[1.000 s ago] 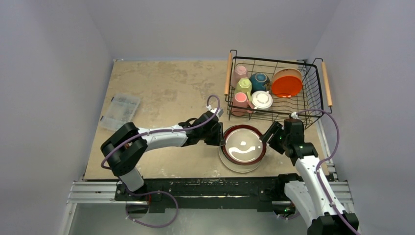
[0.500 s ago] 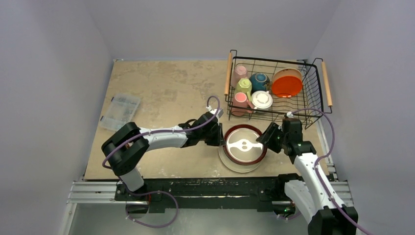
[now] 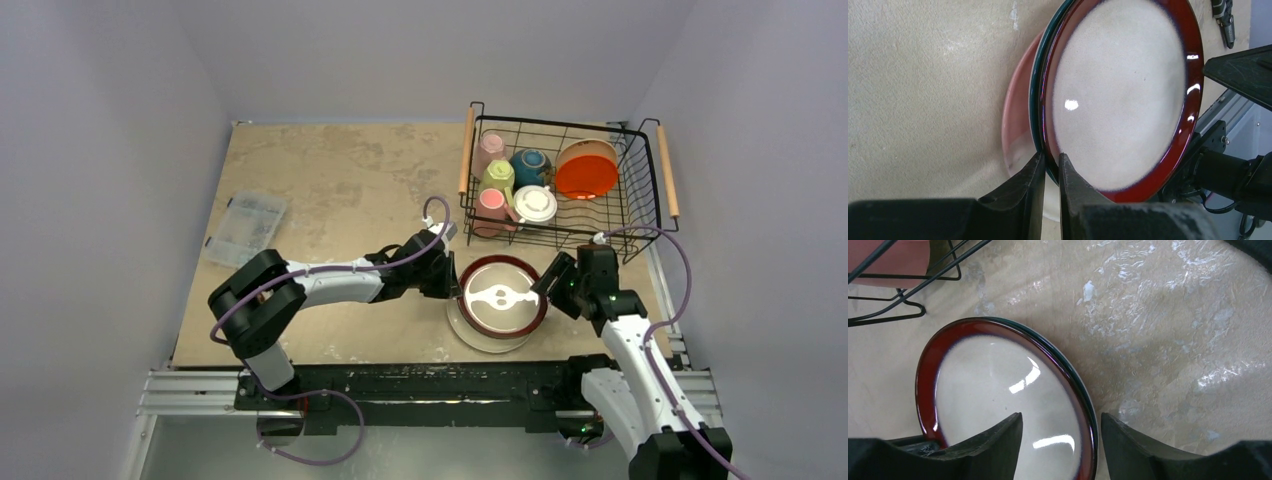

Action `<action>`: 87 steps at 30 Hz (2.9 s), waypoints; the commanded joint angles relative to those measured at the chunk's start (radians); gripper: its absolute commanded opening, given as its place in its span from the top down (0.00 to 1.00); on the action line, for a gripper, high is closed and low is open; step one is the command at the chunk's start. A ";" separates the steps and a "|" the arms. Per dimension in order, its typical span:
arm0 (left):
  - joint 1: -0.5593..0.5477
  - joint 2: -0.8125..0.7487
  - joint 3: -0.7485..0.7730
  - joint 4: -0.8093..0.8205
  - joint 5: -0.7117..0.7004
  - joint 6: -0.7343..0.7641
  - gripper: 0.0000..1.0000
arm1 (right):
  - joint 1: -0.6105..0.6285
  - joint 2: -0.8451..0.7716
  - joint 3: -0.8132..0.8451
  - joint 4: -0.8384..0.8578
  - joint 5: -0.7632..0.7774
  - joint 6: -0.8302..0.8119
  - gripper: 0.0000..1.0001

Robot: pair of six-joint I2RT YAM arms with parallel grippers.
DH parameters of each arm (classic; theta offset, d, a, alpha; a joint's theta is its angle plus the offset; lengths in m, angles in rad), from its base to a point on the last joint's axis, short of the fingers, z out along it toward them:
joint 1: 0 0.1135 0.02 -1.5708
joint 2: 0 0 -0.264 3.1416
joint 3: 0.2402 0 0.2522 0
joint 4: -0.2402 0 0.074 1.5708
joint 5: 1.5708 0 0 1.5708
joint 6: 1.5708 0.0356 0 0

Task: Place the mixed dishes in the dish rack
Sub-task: Pick up the plate from the corner of the board.

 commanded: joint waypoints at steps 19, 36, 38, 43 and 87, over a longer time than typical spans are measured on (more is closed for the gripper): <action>-0.005 0.068 -0.028 -0.002 0.017 -0.001 0.97 | 0.000 -0.082 -0.026 0.126 -0.354 0.031 0.69; -0.004 0.082 0.004 -0.015 0.031 0.003 0.97 | -0.001 -0.046 -0.134 0.277 -0.516 0.009 0.63; -0.004 0.086 0.006 -0.012 0.034 0.001 0.97 | 0.000 -0.062 -0.123 0.265 -0.504 -0.010 0.59; -0.005 0.084 0.007 0.011 0.064 -0.010 0.97 | 0.000 0.007 -0.177 0.418 -0.683 0.034 0.85; -0.019 -0.280 -0.040 -0.151 0.059 0.258 0.33 | -0.001 -0.140 -0.007 0.151 -0.605 0.088 1.00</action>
